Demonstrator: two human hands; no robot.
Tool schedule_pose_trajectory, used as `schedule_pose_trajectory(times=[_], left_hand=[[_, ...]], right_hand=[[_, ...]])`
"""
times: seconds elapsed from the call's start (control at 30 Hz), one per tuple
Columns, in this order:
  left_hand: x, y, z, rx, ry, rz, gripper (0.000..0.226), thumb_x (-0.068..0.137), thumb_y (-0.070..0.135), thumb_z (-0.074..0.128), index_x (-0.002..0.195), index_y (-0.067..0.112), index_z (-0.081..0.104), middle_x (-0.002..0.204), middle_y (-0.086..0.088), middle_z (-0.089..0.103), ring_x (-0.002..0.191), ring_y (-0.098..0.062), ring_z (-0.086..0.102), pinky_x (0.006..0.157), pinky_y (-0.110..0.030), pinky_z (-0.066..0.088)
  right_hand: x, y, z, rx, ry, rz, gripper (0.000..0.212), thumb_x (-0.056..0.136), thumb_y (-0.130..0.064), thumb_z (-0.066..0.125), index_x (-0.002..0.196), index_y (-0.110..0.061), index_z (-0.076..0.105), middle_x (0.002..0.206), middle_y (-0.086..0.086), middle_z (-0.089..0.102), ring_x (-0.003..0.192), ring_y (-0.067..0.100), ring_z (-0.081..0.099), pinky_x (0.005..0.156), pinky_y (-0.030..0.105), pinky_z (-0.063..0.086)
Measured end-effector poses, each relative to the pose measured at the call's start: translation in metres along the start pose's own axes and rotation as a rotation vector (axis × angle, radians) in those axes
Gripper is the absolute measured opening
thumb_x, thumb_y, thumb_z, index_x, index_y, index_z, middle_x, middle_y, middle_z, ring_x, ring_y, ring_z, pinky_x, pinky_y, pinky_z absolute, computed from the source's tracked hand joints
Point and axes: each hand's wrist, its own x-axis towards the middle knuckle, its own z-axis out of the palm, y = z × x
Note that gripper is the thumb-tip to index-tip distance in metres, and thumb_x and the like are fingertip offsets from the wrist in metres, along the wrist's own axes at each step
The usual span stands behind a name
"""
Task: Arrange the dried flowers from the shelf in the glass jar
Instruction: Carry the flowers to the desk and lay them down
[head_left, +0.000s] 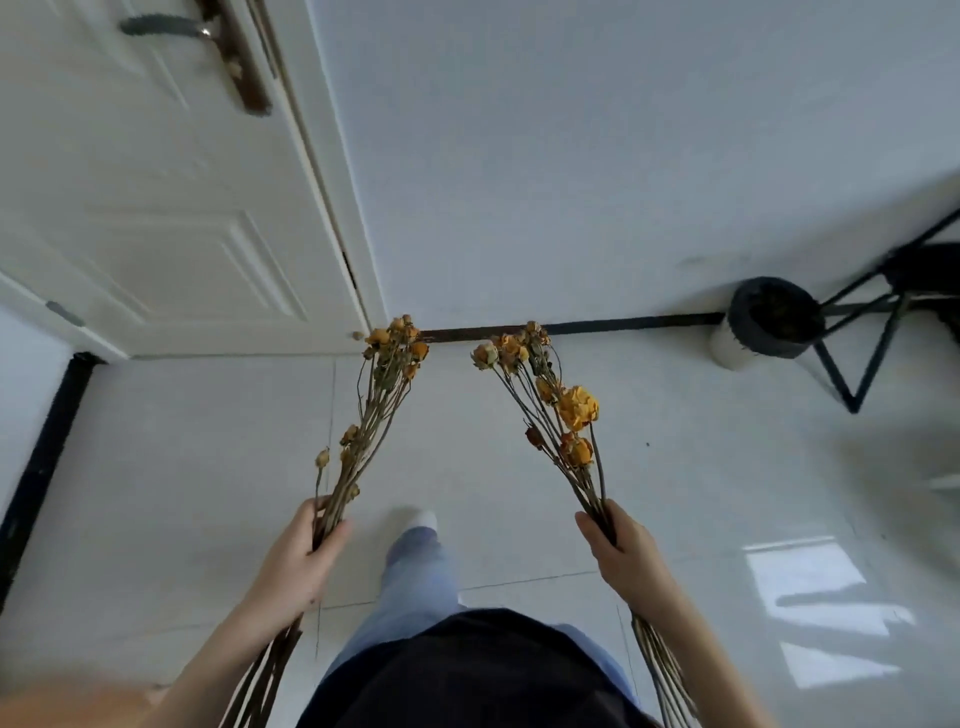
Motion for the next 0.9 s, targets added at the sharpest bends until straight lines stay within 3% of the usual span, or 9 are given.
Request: schedule_pose_trajectory(times=[0.13,0.23,0.37,0.67,0.9], left_hand=[[0.052,0.048,0.035,0.084,-0.195,0.073,0.006,0.094,0.023,0.047,0.100,0.022,0.046,0.051,0.000,0.036,0.038,-0.011,0.032,0.037,-0.023,0.029],[0.089,0.081,0.066,0.134,-0.322,0.115,0.007,0.095,0.021,0.047,0.102,0.020,0.046,0.051,0.000,0.035,0.039,-0.011,0.032,0.038,-0.023,0.028],[0.141,0.122,0.110,0.194,-0.458,0.143,0.006,0.095,0.021,0.047,0.101,0.020,0.047,0.050,0.002,0.037,0.039,-0.011,0.033,0.037,-0.023,0.029],[0.247,0.237,0.224,0.347,-0.732,0.225,0.007,0.094,0.023,0.049,0.099,0.027,0.047,0.044,0.005,0.038,0.037,-0.009,0.033,0.035,-0.021,0.029],[0.281,0.308,0.309,0.471,-0.930,0.309,0.012,0.094,0.024,0.049,0.099,0.033,0.044,0.042,0.003,0.038,0.035,-0.006,0.033,0.034,-0.020,0.030]], right_hand=[[-0.012,0.031,-0.025,0.100,0.168,0.162,0.032,0.093,-0.036,0.049,0.075,-0.010,0.043,0.056,-0.001,0.041,0.048,0.012,0.035,0.048,0.029,0.032],[-0.014,0.049,-0.041,0.179,0.270,0.258,0.032,0.093,-0.035,0.049,0.081,-0.006,0.047,0.057,-0.004,0.041,0.045,0.006,0.033,0.043,0.021,0.030],[-0.001,0.067,-0.061,0.290,0.385,0.364,0.028,0.093,-0.034,0.050,0.076,-0.013,0.045,0.055,-0.006,0.039,0.040,0.003,0.032,0.040,0.017,0.029],[0.035,0.091,-0.138,0.474,0.652,0.560,0.026,0.094,-0.029,0.050,0.075,-0.013,0.042,0.059,-0.001,0.039,0.049,0.012,0.033,0.049,0.030,0.029],[0.030,0.113,-0.184,0.535,0.837,0.655,0.024,0.095,-0.024,0.049,0.073,-0.014,0.044,0.057,-0.003,0.042,0.048,0.011,0.035,0.047,0.022,0.031]])
